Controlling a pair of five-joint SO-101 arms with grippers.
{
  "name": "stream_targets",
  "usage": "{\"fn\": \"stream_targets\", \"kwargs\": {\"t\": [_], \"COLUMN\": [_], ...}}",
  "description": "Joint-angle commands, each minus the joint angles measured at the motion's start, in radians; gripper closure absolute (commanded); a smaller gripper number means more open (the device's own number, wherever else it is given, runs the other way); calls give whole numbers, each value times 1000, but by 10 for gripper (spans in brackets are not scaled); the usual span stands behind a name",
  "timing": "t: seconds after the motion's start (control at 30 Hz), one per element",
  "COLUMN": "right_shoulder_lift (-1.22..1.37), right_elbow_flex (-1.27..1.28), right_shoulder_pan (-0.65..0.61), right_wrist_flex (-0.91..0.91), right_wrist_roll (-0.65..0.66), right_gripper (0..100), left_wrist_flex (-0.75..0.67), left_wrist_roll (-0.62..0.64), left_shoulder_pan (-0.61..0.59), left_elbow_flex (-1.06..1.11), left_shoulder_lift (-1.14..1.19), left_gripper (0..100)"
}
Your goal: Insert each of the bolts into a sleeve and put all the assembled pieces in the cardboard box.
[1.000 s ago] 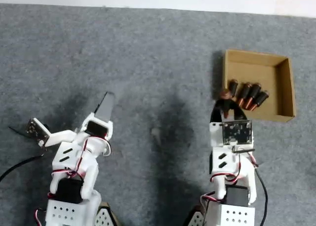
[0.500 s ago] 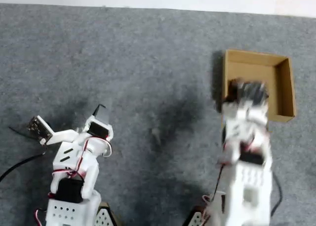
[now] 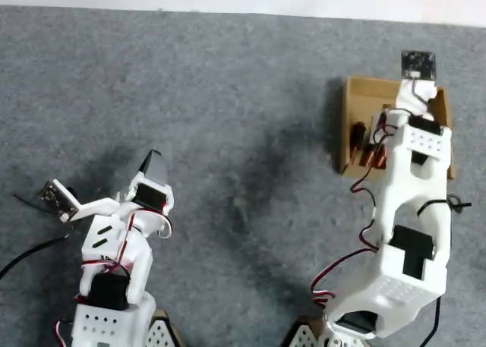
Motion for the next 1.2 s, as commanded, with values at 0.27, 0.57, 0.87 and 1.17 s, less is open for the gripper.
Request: {"fn": "stream_targets", "kwargs": {"t": [0.27, 0.57, 0.87, 1.17], "right_shoulder_lift": [-36, -526, -1308, -2028], "right_elbow_flex": [-71, 269, 1070, 1561], "right_shoulder_pan": [-21, -91, -302, -338], "right_wrist_flex": [137, 127, -50, 28], "right_wrist_roll": [-66, -68, -68, -68], "right_gripper": [788, 788, 788, 788], "left_wrist_flex": [-21, -21, -18, 295], "left_wrist_roll": [-11, -35, -209, -476], "left_shoulder_pan": [-8, -7, -5, 188], "left_elbow_flex": [19, 19, 21, 21], "left_shoulder_lift": [-8, -8, -5, -5], "left_gripper": [993, 993, 993, 993]}}
